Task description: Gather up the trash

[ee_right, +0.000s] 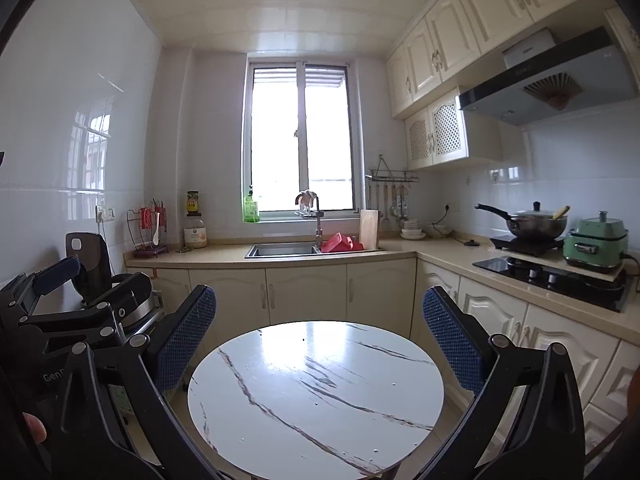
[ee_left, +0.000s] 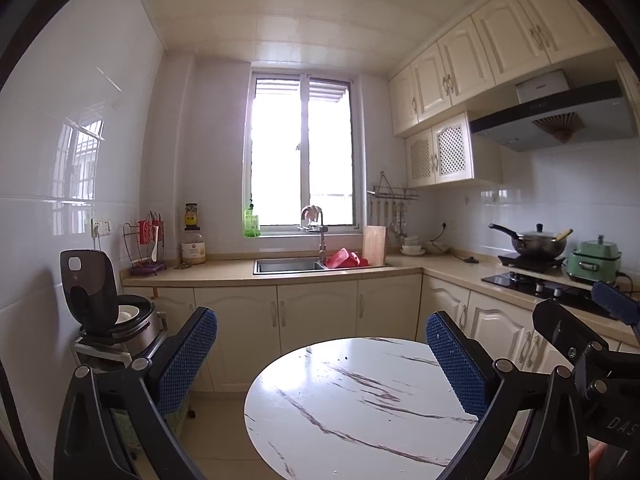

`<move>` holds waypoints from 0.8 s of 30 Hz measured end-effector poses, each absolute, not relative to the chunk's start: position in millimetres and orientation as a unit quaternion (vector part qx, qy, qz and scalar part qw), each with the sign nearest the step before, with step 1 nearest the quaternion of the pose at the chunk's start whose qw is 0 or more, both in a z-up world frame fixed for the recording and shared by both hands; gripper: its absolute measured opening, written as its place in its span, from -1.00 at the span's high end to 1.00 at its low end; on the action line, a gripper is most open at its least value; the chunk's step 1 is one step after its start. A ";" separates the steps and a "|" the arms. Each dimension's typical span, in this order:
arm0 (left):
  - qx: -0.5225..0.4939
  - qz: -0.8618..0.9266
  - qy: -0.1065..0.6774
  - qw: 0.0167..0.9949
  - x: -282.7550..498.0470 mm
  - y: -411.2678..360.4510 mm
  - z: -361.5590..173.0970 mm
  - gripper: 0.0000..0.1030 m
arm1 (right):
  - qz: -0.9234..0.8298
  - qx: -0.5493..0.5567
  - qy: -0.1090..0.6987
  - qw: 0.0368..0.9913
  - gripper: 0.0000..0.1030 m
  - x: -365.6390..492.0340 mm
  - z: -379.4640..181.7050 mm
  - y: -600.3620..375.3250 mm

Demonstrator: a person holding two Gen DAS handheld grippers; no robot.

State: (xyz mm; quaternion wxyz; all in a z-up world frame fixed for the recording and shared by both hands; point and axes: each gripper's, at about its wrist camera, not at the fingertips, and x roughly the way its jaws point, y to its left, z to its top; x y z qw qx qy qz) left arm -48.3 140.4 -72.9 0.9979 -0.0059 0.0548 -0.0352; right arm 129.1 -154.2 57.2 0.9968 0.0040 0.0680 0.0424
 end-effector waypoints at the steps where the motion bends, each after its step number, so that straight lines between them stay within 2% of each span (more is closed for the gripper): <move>1: -0.006 -0.034 0.054 0.998 -49.7 139.7 -72.4 -0.99 | 0.043 0.004 0.068 0.997 -1.00 128.4 57.4 -154.7; 24: -0.002 -0.033 0.049 0.998 -70.2 124.1 -66.7 -0.99 | 0.042 0.009 0.064 0.997 -1.00 122.0 58.8 -158.5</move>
